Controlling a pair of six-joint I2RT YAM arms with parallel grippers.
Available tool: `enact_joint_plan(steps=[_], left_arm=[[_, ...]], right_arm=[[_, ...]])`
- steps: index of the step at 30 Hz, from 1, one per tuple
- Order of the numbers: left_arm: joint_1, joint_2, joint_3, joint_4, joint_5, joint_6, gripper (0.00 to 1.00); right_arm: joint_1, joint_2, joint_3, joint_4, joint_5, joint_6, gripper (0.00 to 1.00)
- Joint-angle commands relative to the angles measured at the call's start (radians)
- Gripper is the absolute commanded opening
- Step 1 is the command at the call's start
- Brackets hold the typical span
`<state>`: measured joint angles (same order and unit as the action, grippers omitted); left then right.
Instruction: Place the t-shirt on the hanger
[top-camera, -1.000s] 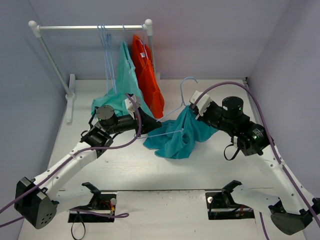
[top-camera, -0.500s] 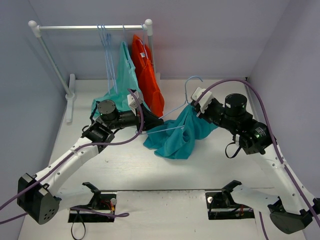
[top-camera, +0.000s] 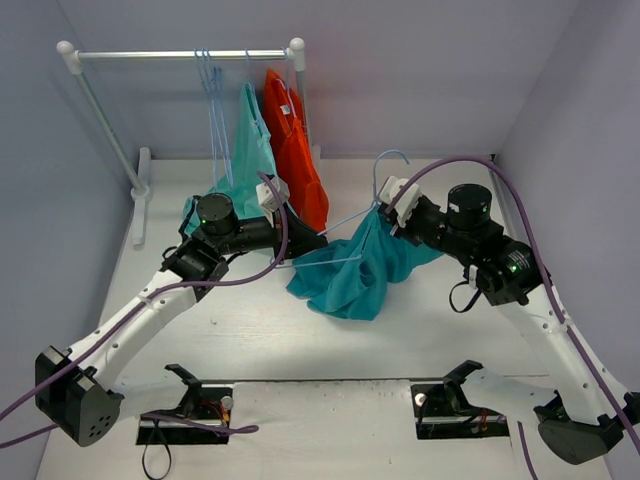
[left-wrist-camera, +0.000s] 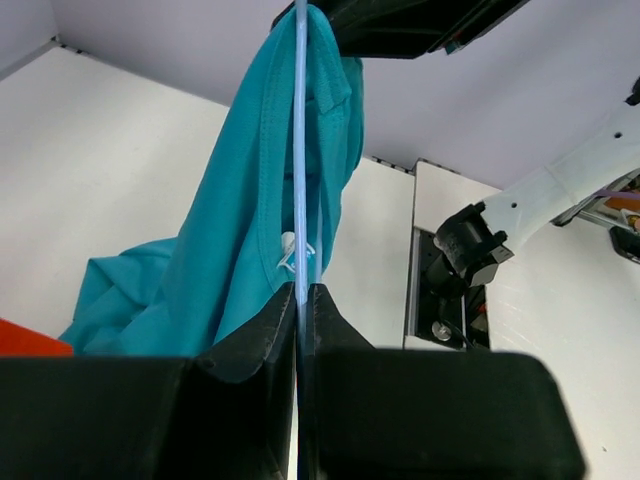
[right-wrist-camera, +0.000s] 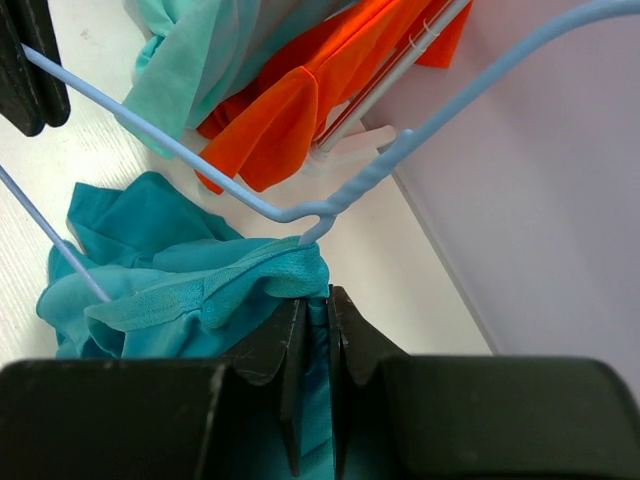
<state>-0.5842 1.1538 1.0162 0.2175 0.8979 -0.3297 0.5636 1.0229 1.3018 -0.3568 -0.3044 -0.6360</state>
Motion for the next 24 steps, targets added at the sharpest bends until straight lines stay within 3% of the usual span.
enact_joint_plan(steps=[1,4,6,8,11,16,18,24], left_arm=[[-0.014,-0.049,0.107,0.001,-0.095,0.065,0.06],[-0.015,-0.092,0.189,-0.241,-0.299,0.148,0.13],[-0.014,-0.107,0.209,-0.328,-0.344,0.163,0.18],[-0.016,-0.138,0.271,-0.439,-0.514,0.160,0.40],[-0.016,-0.173,0.329,-0.509,-0.666,0.141,0.55],[-0.019,-0.212,0.375,-0.590,-0.817,0.018,0.58],[-0.023,-0.221,0.357,-0.583,-0.832,-0.111,0.59],[-0.153,-0.198,0.262,-0.568,-0.997,-0.309,0.59]], right_arm=[[0.025,0.001,0.024,0.092,-0.062,0.047,0.00],[0.026,-0.015,0.034,0.093,-0.030,0.038,0.00],[0.027,-0.018,0.042,0.093,-0.021,0.036,0.00],[0.027,-0.018,0.048,0.094,-0.008,0.032,0.00],[0.026,-0.016,0.048,0.094,0.026,0.023,0.00],[0.027,-0.001,0.062,0.101,0.089,0.013,0.00],[0.027,0.006,0.074,0.105,0.117,0.012,0.00],[0.026,0.046,0.103,0.131,0.207,0.024,0.00]])
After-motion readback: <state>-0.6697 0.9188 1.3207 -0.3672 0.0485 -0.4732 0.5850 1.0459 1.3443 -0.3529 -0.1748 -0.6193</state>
